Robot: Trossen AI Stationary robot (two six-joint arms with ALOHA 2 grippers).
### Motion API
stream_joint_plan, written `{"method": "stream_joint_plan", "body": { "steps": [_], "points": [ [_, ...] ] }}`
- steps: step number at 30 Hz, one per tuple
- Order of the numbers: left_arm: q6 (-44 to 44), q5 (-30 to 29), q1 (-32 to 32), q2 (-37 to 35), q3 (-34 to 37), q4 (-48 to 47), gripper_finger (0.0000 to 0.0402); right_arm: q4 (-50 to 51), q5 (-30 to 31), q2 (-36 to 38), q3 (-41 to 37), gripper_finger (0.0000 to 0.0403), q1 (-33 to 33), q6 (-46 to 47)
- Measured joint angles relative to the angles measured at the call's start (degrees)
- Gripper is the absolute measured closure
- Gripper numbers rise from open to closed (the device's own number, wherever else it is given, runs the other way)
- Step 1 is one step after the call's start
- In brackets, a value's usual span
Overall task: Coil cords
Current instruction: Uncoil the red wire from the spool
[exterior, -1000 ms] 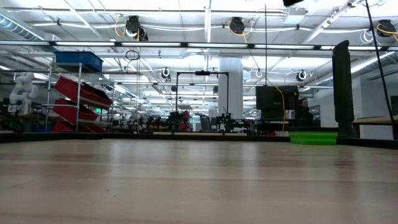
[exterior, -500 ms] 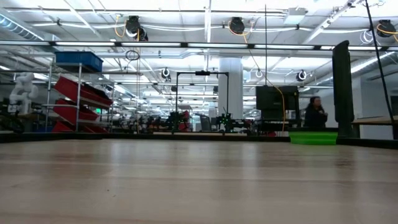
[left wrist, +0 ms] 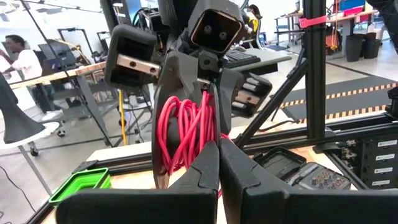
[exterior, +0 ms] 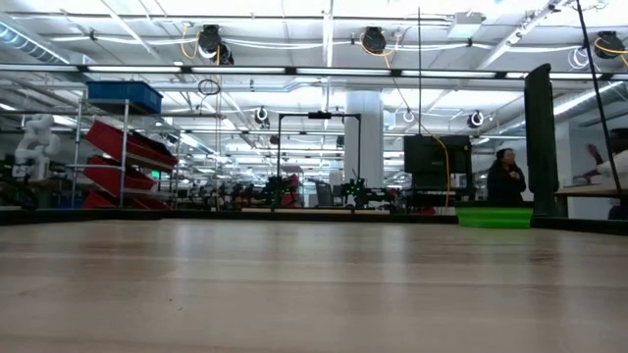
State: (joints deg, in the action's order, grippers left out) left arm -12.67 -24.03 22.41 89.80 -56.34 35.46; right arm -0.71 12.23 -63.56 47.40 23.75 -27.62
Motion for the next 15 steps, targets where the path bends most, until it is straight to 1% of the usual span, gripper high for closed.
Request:
{"method": "stream_joint_plan", "body": {
  "steps": [8, 15],
  "points": [
    [0.07, 0.02, 0.00, 0.00, 0.04, -0.13, 0.0401, -0.05, 0.07, -2.80, 0.00, 0.0332, -0.11, -0.07],
    [0.02, -0.13, -0.02, 0.00, 0.04, 0.26, 0.0401, 0.09, -0.18, -3.20, 0.00, 0.0332, -0.17, -0.02]
  ]
}}
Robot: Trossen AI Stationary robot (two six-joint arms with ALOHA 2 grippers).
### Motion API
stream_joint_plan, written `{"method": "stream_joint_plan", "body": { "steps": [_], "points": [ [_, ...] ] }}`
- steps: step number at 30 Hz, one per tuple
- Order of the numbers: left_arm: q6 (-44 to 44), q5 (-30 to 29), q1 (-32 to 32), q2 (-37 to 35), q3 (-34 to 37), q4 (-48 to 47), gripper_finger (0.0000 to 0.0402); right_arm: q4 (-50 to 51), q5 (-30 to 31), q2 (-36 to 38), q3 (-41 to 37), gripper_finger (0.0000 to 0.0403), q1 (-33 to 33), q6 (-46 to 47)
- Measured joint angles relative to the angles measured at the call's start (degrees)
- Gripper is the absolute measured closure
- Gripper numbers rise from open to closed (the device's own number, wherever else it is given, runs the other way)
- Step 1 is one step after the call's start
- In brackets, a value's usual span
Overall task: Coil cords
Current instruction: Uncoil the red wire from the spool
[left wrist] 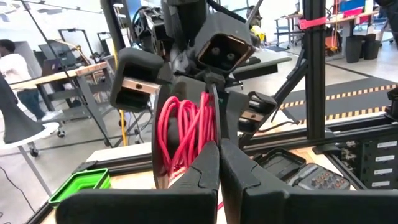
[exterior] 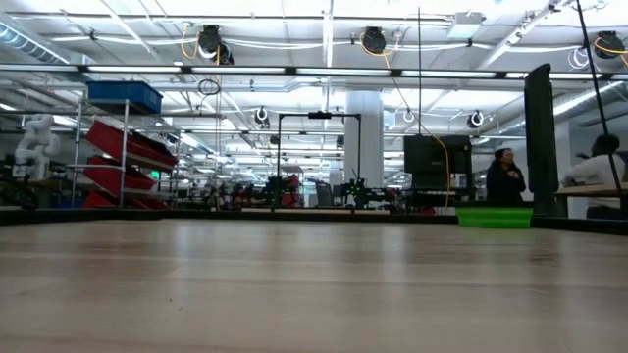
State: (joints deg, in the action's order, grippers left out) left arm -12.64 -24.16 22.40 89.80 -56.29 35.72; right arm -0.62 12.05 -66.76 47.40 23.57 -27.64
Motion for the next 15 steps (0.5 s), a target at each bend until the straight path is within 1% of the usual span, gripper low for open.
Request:
{"method": "stream_joint_plan", "body": {
  "steps": [7, 12, 15],
  "points": [
    [0.11, -0.02, 0.00, 0.00, 0.00, 1.12, 0.0401, 0.14, 0.00, 0.00, 0.00, 0.0332, -0.48, 0.52],
    [0.20, 2.33, 0.02, 0.00, 0.00, 3.92, 0.0401, 1.95, -0.03, 0.00, 0.00, 0.0332, -1.73, 2.42],
    [0.20, 2.71, 0.15, 0.00, 0.00, 4.57, 0.0401, 3.68, -0.11, -0.02, 0.00, 0.0332, -2.21, 3.59]
  ]
}}
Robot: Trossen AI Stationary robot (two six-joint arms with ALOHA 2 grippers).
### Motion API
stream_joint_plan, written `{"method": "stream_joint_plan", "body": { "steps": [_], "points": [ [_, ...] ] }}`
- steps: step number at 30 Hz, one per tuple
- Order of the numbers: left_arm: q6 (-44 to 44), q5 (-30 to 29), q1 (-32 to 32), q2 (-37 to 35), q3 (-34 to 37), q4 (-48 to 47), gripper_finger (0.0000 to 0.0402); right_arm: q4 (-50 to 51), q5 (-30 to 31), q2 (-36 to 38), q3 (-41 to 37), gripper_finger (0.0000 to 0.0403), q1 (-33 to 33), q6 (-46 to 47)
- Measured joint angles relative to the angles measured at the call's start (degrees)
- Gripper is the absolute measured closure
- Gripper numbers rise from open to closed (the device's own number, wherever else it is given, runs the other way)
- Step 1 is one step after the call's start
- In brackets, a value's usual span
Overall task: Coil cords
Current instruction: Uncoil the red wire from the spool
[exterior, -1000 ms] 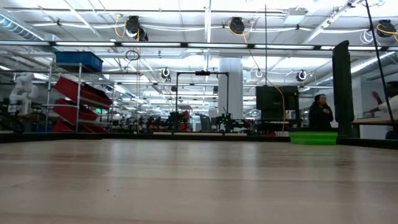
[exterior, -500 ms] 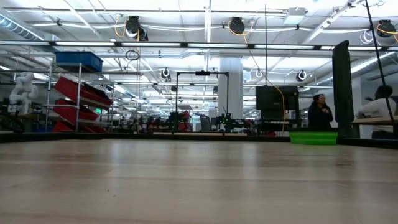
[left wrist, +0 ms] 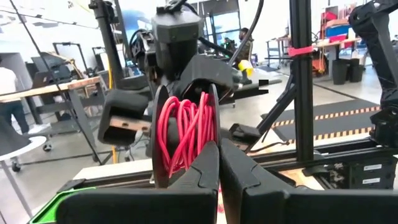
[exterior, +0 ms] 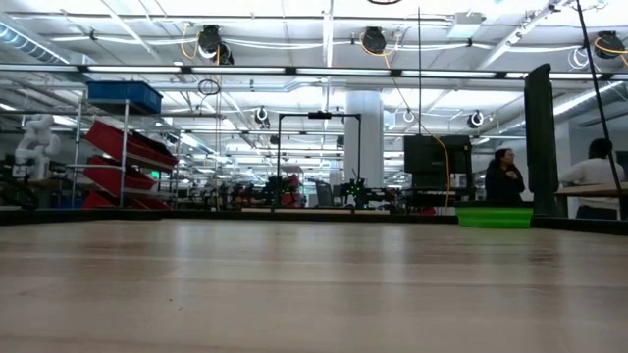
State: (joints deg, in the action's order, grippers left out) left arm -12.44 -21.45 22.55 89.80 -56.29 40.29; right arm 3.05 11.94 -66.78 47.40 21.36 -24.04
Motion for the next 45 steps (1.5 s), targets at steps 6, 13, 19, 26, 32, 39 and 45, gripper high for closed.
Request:
{"method": "stream_joint_plan", "body": {
  "steps": [6, 13, 19, 26, 32, 39, 45],
  "points": [
    [0.06, 0.12, 0.00, 0.00, 0.00, 0.04, 0.0401, 0.54, -0.09, 0.00, 0.00, 0.0332, -0.02, 0.86],
    [0.09, 0.22, 0.26, 0.00, 0.00, 1.98, 0.0401, 2.21, -1.83, 0.00, -0.01, 0.0332, -0.04, 3.30],
    [0.04, 0.24, 0.79, 0.00, 0.00, 3.53, 0.0401, 4.54, -4.85, 0.00, -0.01, 0.0332, -0.04, 6.34],
    [-0.18, 0.24, 0.74, 0.01, 0.00, 3.24, 0.0401, 9.32, -4.83, 0.00, 0.00, 0.0332, -0.02, 13.85],
    [-0.42, 0.22, 0.74, 0.00, 0.00, 3.13, 0.0401, 12.23, -4.83, 0.20, -0.02, 0.0332, 0.03, 17.23],
    [-1.63, -1.20, 0.74, 0.00, 0.00, 1.19, 0.0401, 12.33, -7.87, 2.65, -0.02, 0.0332, 0.13, 20.38],
    [-1.60, -1.29, 0.74, 0.00, 0.00, 0.66, 0.0401, 15.31, -7.59, 5.73, -0.02, 0.0332, 0.13, 21.93]
  ]
}}
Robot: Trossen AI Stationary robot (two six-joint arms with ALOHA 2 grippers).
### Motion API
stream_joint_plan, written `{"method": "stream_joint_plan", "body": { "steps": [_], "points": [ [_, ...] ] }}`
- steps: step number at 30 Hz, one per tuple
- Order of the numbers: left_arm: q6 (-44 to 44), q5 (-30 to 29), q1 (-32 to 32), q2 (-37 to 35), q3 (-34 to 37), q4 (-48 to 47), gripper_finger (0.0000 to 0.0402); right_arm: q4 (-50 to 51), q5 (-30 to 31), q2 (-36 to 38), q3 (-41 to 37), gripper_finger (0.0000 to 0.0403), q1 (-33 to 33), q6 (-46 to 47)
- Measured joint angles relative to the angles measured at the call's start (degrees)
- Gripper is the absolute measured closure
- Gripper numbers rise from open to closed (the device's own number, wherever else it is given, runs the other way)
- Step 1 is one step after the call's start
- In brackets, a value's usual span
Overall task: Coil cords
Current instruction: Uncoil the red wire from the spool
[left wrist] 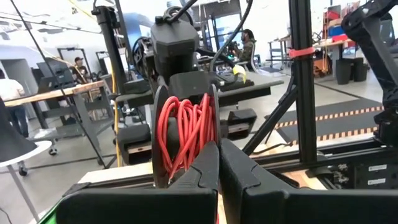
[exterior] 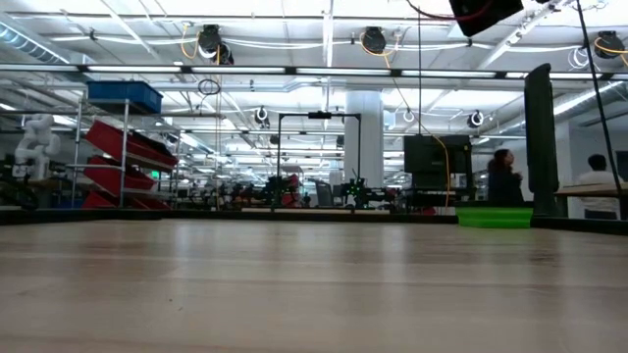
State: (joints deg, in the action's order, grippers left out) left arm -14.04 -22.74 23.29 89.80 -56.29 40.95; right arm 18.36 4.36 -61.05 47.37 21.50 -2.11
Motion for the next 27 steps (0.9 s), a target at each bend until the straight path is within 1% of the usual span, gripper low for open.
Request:
{"method": "stream_joint_plan", "body": {
  "steps": [6, 13, 17, 23, 27],
  "points": [
    [0.02, 0.00, 0.00, 0.00, 0.00, 0.07, 0.0401, 5.03, 0.07, 3.10, 0.00, 0.0332, 0.00, 1.96],
    [0.09, 0.00, 0.00, 0.00, 0.00, 0.14, 0.0401, 5.76, 1.21, 5.73, 0.00, 0.0332, 0.00, 2.16],
    [0.09, 0.00, 0.11, 0.00, 0.00, 0.17, 0.0401, 5.88, 4.07, 6.59, 0.00, 0.0332, 0.00, 2.08],
    [0.12, 1.19, 0.09, -0.32, 0.00, -0.06, 0.0401, 6.42, 11.08, 7.56, 0.00, 0.0332, 0.00, -0.87],
    [0.11, 1.55, 0.11, -0.35, 0.00, -0.96, 0.0401, 5.99, 14.43, 8.19, 0.00, 0.0332, 0.00, -2.41]
  ]
}}
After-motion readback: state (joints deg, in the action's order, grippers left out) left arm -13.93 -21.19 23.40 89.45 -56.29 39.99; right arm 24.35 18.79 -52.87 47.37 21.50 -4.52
